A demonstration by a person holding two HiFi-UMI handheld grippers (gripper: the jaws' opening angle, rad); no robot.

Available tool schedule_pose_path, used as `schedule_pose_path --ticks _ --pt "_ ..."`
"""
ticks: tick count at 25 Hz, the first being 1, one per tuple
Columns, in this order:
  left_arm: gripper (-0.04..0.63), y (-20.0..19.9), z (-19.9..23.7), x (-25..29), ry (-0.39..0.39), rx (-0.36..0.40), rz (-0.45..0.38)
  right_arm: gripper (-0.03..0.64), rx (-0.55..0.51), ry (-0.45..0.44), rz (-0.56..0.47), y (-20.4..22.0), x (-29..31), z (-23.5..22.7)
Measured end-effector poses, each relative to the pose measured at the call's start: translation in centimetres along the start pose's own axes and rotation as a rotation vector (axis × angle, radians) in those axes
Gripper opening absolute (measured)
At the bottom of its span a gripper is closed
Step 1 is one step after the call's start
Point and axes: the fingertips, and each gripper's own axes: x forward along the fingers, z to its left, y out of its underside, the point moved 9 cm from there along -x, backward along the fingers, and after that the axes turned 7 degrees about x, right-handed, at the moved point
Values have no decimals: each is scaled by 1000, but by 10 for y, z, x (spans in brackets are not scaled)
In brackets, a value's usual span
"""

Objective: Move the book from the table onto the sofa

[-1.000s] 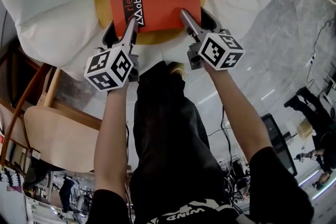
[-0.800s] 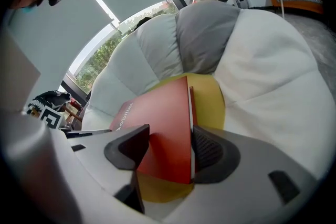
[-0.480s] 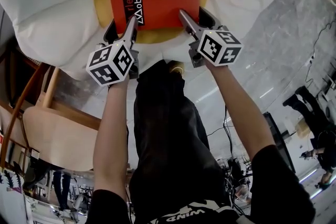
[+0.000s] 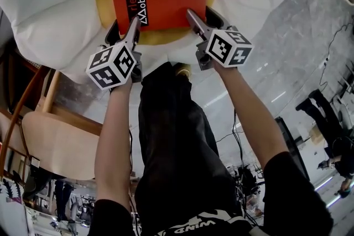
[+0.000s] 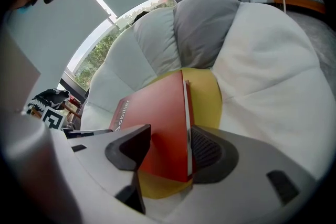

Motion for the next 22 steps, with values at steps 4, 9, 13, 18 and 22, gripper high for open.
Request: schedule_pose_path --ticks 4,9,13,18,22 --pt "264 1 7 -6 -31 -8 -12 233 -6 9 -4 -1 -6 -5" --pt "264 -1 6 -15 -41 -15 -11 233 -5 33 2 -2 -15 -7" --pt "230 -4 -1 -26 -51 -3 0 218 5 45 5 -3 -30 1" --pt "153 -12 -18 -41 -32 -6 7 127 -2 51 29 -1 -49 16" --pt "61 -16 -36 -53 23 -25 29 32 -12 42 50 -1 -61 37"
